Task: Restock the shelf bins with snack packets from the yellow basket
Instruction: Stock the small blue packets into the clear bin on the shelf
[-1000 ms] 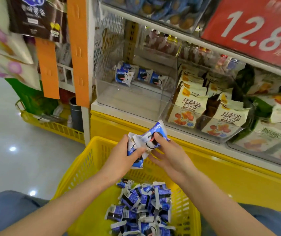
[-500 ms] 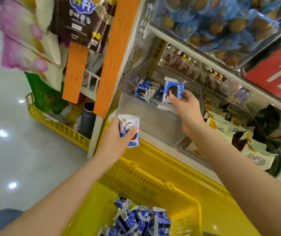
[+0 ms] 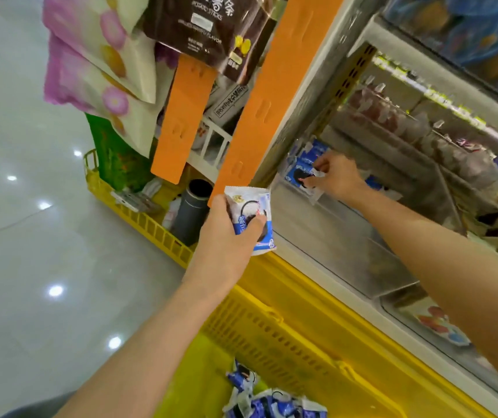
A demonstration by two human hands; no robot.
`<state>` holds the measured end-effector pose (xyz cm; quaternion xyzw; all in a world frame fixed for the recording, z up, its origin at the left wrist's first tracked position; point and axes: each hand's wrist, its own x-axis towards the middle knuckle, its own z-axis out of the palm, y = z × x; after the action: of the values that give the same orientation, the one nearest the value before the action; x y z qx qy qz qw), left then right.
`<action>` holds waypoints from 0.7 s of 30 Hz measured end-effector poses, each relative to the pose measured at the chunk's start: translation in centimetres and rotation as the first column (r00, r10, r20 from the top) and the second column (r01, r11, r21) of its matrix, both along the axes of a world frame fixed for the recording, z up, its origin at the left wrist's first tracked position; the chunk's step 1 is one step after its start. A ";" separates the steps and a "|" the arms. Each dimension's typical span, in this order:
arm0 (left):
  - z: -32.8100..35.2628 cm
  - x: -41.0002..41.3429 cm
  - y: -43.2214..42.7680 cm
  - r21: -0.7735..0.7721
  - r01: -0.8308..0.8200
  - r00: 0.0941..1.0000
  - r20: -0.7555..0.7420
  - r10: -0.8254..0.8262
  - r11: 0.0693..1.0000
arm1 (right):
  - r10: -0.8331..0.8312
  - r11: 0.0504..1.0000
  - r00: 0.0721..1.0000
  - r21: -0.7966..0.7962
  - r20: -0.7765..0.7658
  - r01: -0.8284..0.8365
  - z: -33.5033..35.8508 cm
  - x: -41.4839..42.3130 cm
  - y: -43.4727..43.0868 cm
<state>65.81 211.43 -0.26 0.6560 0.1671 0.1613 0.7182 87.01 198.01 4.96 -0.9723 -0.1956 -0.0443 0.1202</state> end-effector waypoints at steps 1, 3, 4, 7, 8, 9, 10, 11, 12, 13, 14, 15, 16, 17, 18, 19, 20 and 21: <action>-0.1 0.2 0.0 0.012 0.006 1.000 -0.016 -0.006 1.000 | 0.009 1.000 1.000 -0.016 0.005 -0.009 -0.3 0.3 0.1; -0.3 0.6 0.0 0.029 0.012 0.999 -0.031 -0.012 1.000 | 0.008 0.999 1.000 -0.033 0.023 -0.007 -0.4 0.7 0.0; -0.4 0.9 0.0 0.027 0.013 0.999 -0.031 -0.012 1.000 | 0.006 0.999 0.999 -0.037 0.037 -0.005 -0.4 0.9 -0.1; -0.4 1.3 -0.2 -0.015 0.038 0.999 -0.024 -0.039 0.999 | 0.009 0.997 0.996 -0.083 0.092 -0.001 -0.2 1.0 -0.4; -0.4 1.3 -0.2 -0.022 0.049 0.999 -0.022 -0.049 0.999 | 0.012 0.994 0.994 -0.106 0.106 -0.001 -0.1 1.0 -0.4; -0.3 1.3 -0.2 -0.025 0.058 0.998 -0.020 -0.059 0.998 | 0.015 0.991 0.993 -0.131 0.115 0.000 0.0 1.0 -0.3; -0.3 1.3 -0.3 -0.025 0.068 0.997 -0.022 -0.069 0.997 | 0.018 0.988 0.993 -0.155 0.114 0.000 0.1 0.9 -0.3; -0.2 1.3 -0.3 -0.026 0.078 0.997 -0.027 -0.078 0.997 | 0.019 0.984 0.994 -0.179 0.104 0.000 0.2 0.9 -0.3; -0.2 1.3 -0.4 -0.028 0.087 0.996 -0.030 -0.088 0.996 | 0.014 0.980 0.996 -0.200 0.091 0.004 0.4 0.7 -0.2; -0.1 1.2 -0.5 -0.031 0.098 0.995 -0.032 -0.099 0.995 | 0.002 0.976 0.997 -0.217 0.081 0.015 0.6 0.5 -0.1; 0.0 1.1 -0.6 -0.035 0.111 0.993 -0.037 -0.112 0.993 | -0.013 0.975 0.997 -0.220 0.079 0.030 0.9 0.2 -0.1; 0.0 1.0 -0.7 -0.042 0.125 0.991 -0.045 -0.127 0.991 | -0.024 0.980 0.996 -0.196 0.090 0.042 1.2 -0.4 0.0; 0.1 0.9 -0.7 -0.054 0.141 0.988 -0.055 -0.144 0.989 | -0.024 0.991 0.993 -0.126 0.118 0.039 1.5 -1.1 0.0; 0.1 0.7 -0.7 -0.073 0.161 0.984 -0.063 -0.166 0.984 | -0.021 1.000 0.988 -0.009 0.152 0.023 1.9 -2.2 0.0; 0.2 0.6 -0.7 -0.094 0.185 0.979 -0.067 -0.192 0.978 | -0.019 0.991 0.983 0.130 0.182 -0.004 2.1 -3.6 -0.1; 0.3 0.4 -0.7 -0.112 0.211 0.973 -0.070 -0.220 0.971 | -0.016 0.964 0.980 0.264 0.198 -0.038 2.3 -5.4 -0.2; 0.4 0.1 -0.7 -0.119 0.237 0.966 -0.073 -0.247 0.964 | -0.002 0.928 0.980 0.366 0.198 -0.072 2.5 -7.4 -0.3; 0.6 -0.1 -0.8 -0.117 0.261 0.960 -0.071 -0.270 0.958 | 0.025 0.905 0.982 0.414 0.187 -0.102 2.5 -9.4 -0.5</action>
<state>65.68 210.65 0.35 0.6396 0.1166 0.0260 0.7594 77.60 197.51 7.50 -0.9086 -0.2228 -0.1678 0.3109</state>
